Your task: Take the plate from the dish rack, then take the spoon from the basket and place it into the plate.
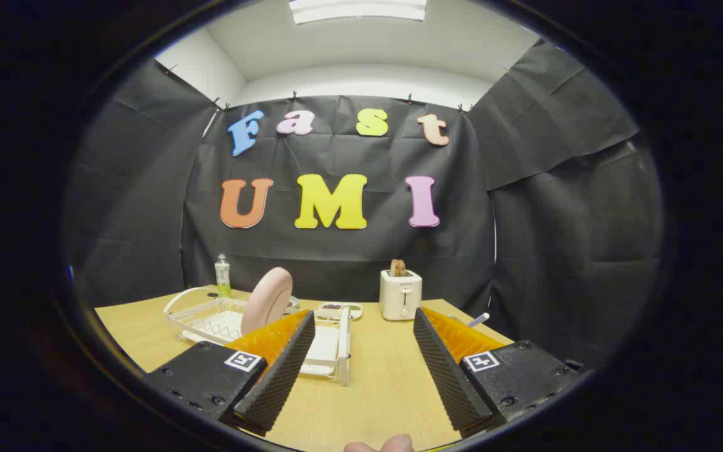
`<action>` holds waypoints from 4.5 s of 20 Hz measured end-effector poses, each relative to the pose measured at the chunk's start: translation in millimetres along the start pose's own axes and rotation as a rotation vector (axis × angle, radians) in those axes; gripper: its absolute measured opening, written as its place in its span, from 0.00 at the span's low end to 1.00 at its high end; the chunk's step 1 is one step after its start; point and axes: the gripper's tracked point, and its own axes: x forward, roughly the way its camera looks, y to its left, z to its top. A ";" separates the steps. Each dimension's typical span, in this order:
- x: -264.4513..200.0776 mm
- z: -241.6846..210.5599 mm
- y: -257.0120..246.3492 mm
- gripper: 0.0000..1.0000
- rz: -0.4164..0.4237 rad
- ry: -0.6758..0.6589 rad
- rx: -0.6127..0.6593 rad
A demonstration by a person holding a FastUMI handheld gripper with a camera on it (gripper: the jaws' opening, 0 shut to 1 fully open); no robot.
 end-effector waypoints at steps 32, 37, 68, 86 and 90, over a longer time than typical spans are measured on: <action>47.2 58.0 34.0 1.00 0.091 0.077 0.016; 93.0 101.4 82.6 1.00 0.221 0.179 0.004; 236.6 -24.3 194.1 0.51 0.141 1.036 0.133; 237.4 3.8 183.4 0.38 -0.014 1.067 -0.042; 236.2 8.2 184.4 0.38 -0.043 1.075 -0.097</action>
